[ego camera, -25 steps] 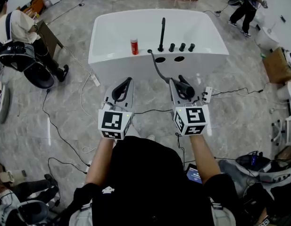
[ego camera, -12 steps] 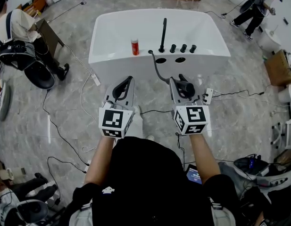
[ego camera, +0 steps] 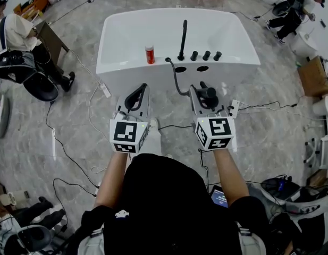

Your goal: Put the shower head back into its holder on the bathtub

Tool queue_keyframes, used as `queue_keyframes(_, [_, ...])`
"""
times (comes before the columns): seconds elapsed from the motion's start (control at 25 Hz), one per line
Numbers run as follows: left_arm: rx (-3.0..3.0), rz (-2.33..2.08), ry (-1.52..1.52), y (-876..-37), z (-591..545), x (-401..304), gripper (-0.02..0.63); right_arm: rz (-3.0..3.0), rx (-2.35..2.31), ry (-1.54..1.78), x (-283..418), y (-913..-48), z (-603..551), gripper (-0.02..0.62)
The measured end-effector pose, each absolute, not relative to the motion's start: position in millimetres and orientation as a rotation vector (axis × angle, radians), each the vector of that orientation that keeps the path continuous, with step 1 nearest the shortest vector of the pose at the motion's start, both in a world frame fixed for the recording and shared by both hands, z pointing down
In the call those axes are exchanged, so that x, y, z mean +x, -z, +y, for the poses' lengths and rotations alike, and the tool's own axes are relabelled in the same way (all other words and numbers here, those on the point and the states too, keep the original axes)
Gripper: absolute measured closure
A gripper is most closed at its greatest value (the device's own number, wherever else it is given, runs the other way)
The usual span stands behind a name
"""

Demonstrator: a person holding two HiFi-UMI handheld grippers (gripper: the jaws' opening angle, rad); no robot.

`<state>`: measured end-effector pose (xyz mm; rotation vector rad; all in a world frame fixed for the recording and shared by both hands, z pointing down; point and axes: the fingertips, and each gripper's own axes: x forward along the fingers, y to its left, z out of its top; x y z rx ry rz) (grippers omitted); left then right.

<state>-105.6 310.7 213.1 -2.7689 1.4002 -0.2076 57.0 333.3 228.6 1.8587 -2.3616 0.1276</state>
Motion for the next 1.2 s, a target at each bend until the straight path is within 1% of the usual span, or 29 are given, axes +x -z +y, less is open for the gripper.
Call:
queue_keyframes(0.56, [-2.841,1.399,0.249,-231,171,-96,0.595,-2.325,1.852,-0.201,63,-246,198,0.459])
queue_keyframes(0.68, [-2.872,1.411,0.227,-229,135,-98,0.595,-2.31,1.85,-0.215,61,-250,163,0.459])
queue_keyframes(1.2, [-2.925,1.345,0.307,-243,17,-108,0.595,-2.256,1.87,-0.253,42,-249,47,0.459])
